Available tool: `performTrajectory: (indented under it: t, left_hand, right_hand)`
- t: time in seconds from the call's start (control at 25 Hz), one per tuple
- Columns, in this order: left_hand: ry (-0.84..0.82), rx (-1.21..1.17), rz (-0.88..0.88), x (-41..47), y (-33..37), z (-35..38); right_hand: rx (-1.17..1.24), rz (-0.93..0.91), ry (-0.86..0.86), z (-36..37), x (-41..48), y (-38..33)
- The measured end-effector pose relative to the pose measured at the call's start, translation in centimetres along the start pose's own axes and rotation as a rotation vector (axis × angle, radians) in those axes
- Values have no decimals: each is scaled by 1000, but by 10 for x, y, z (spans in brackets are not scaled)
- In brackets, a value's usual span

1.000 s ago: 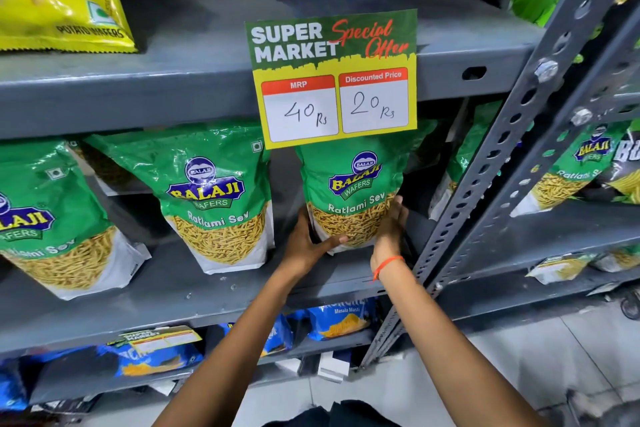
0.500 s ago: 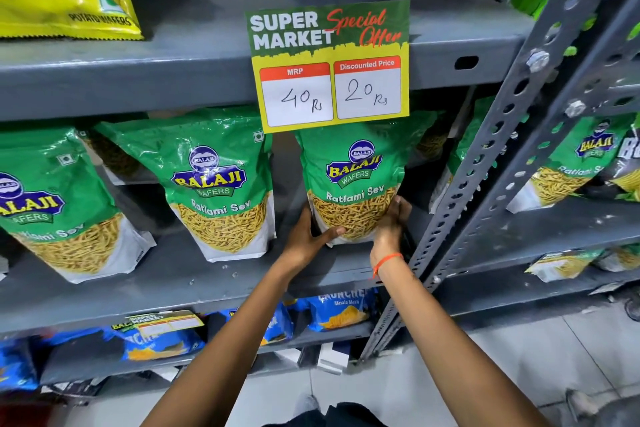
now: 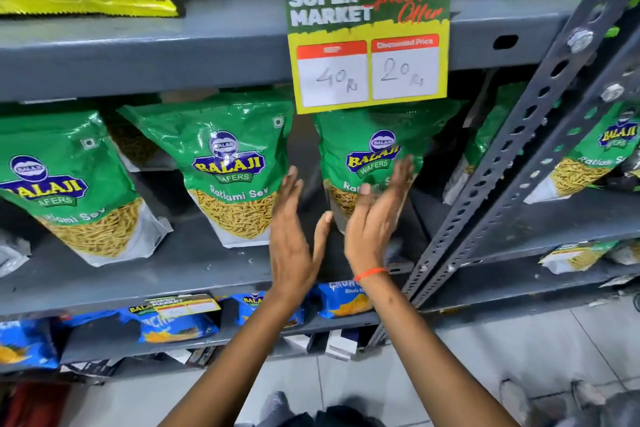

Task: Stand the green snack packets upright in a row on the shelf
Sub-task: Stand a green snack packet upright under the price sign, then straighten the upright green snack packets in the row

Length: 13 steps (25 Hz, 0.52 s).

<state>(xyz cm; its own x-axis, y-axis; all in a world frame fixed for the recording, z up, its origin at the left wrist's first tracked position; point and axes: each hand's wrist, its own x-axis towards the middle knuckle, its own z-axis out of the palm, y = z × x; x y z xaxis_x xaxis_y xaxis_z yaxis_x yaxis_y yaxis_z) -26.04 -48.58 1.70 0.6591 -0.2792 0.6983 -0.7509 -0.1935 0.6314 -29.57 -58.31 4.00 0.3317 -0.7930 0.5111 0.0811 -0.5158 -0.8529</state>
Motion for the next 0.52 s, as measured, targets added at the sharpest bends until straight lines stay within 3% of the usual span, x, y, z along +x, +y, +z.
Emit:
performTrajectory:
  t: [0.12,0.24,0.36,0.44,0.52]
  left_hand:
    - [111,119,-1,9,-25,-43]
    - [103,152,-171,12,-69,-89]
    - [-63,-73,-464,18,-109,-102]
    - [-236,-334,-664,26,-128,-102]
    - [-355,-414,-741,30,-141,-102]
  right_hand:
    - [-15,-232,-110,32,-25,-12]
    - [14,-231,-147,74,-51,-16]
    - [71,42,-120,112,-71,-3]
    - [249,430,-96,130,-73,4]
    - [444,700,-87,139,-71,8]
